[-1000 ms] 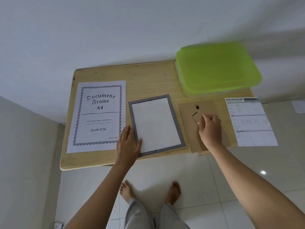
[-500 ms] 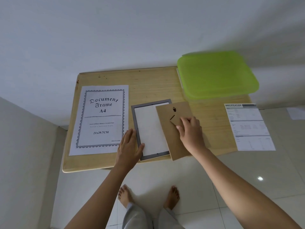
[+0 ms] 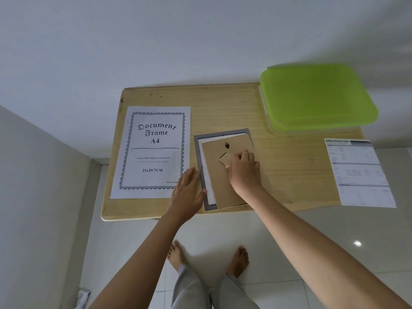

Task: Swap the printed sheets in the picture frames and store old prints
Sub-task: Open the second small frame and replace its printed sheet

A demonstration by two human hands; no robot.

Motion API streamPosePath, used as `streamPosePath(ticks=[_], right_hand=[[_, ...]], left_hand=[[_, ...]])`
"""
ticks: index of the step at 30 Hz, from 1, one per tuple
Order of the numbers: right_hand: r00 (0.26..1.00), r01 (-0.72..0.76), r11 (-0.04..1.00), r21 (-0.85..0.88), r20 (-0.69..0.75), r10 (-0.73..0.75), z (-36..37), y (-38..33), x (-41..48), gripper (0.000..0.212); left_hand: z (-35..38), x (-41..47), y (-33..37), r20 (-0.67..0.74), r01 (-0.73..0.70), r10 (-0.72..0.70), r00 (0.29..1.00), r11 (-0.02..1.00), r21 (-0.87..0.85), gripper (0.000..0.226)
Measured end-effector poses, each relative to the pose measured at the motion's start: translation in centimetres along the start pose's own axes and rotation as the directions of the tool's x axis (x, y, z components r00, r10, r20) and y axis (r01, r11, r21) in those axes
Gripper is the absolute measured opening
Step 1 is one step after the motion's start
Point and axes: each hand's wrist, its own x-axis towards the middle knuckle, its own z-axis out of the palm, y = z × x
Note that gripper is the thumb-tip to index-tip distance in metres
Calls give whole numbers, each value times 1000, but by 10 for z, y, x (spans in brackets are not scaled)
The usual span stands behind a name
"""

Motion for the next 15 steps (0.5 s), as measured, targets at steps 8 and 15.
streamPosePath(ticks=[8, 15], right_hand=[[1000, -18, 999, 30, -4, 18, 1, -8, 4, 36], [999, -34, 999, 40, -22, 35, 5, -12, 9, 36]], left_hand=[[0, 1, 0, 16, 5, -5, 1000, 1000, 3, 66], [-3, 1, 0, 24, 4, -4, 1000, 1000, -6, 65]])
